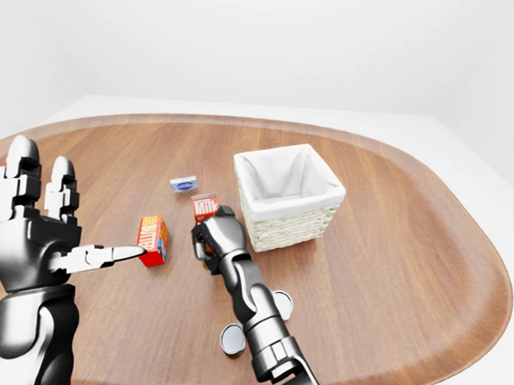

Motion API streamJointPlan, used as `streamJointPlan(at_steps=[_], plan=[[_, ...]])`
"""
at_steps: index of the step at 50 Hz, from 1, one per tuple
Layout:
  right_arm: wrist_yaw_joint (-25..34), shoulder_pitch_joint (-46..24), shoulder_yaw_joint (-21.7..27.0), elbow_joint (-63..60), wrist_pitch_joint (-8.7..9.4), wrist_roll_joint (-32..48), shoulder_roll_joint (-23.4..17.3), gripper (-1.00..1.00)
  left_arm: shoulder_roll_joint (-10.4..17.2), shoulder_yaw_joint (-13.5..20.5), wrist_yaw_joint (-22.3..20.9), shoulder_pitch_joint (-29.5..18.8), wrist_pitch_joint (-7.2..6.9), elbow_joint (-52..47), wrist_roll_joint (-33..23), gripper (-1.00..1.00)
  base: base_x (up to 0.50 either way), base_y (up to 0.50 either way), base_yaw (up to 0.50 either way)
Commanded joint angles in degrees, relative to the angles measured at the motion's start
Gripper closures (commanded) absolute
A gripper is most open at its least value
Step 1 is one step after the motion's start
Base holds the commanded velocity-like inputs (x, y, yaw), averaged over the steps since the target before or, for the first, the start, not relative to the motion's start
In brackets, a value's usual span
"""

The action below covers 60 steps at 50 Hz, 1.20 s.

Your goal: Pick up the orange juice, and put it in the basket.

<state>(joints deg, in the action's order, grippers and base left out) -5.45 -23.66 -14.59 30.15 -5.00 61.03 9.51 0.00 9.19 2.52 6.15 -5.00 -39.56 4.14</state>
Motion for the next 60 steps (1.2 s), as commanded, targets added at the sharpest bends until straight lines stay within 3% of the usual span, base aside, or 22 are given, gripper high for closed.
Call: streamJointPlan(at_steps=[1,9,10,12,60], plan=[[2.06,-0.46,-0.46,-2.75,0.00,-1.85,1.07,1.00,0.07,0.15,-0.08,-0.12,0.00,0.30,0.11,-1.00,0.03,0.00,-0.01],[2.46,-0.20,-0.65,-3.35,0.00,-1.82,1.19,1.00,0.07,0.16,-0.07,-0.12,0.00,0.28,0.13,-1.00,0.03,0.00,-0.02],[5.72,0.70,-1.74,-6.38,0.00,-1.70,2.39,1.00,0.02,0.09,-0.03,0.05,0.00,-0.17,0.12,-1.00,0.03,0.00,-0.02],[6.33,0.95,-1.91,-6.99,0.00,-1.89,2.55,1.00,0.00,0.08,-0.02,0.06,0.00,-0.26,0.12,-1.00,0.03,0.00,-0.02],[16.43,-1.85,-1.33,-15.25,0.00,0.48,2.19,1.00,0.07,0.15,-0.04,-0.09,0.00,0.18,0.12,-1.00,0.03,0.00,-0.02]])
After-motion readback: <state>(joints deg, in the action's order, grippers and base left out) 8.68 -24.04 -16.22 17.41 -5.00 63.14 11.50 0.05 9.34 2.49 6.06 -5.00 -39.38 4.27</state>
